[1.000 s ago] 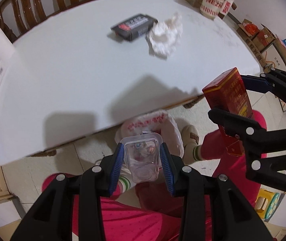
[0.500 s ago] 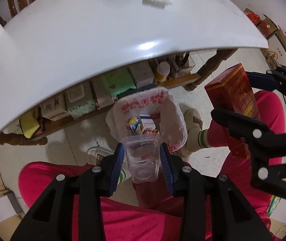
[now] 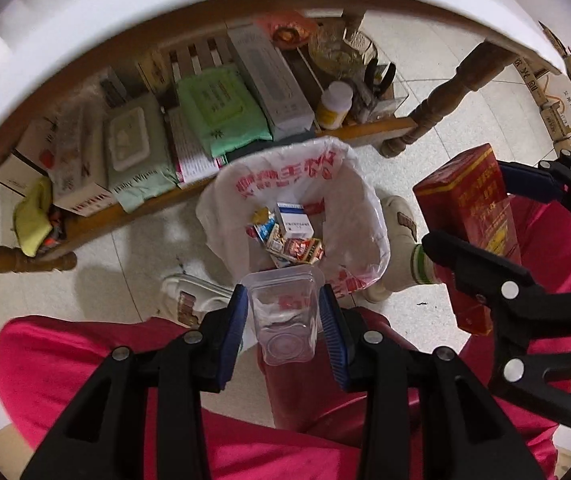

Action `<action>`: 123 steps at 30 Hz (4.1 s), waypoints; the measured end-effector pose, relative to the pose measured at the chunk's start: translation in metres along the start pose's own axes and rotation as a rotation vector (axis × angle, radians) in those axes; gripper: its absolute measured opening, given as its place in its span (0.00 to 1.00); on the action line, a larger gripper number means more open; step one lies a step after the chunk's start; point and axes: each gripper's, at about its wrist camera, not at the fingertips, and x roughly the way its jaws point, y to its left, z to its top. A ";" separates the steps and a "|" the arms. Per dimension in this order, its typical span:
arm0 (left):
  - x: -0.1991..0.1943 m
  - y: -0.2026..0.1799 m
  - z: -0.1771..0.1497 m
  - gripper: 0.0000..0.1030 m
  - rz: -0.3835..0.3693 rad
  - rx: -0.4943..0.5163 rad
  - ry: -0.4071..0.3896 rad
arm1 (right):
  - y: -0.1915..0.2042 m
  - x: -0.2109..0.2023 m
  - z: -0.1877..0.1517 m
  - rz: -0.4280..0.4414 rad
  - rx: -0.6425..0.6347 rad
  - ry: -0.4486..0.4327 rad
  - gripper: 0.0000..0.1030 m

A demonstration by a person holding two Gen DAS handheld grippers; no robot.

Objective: Collect trash
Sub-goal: 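Carry the clear cup with the left tool while the right tool carries the red pack over the bag, then open the left tool over the bag while the right tool drops the red pack in, then move both tools back over the table toward the black box and tissue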

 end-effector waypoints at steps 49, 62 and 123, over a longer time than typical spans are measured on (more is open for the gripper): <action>0.188 0.050 0.042 0.58 0.011 -0.246 0.327 | -0.055 0.213 -0.014 0.100 0.321 0.321 0.60; 0.134 0.040 0.030 0.79 0.140 -0.154 0.216 | -0.050 0.167 -0.017 0.104 0.287 0.276 0.71; -0.218 0.022 0.199 0.91 0.163 0.289 -0.136 | -0.132 -0.201 0.178 0.083 0.153 -0.256 0.93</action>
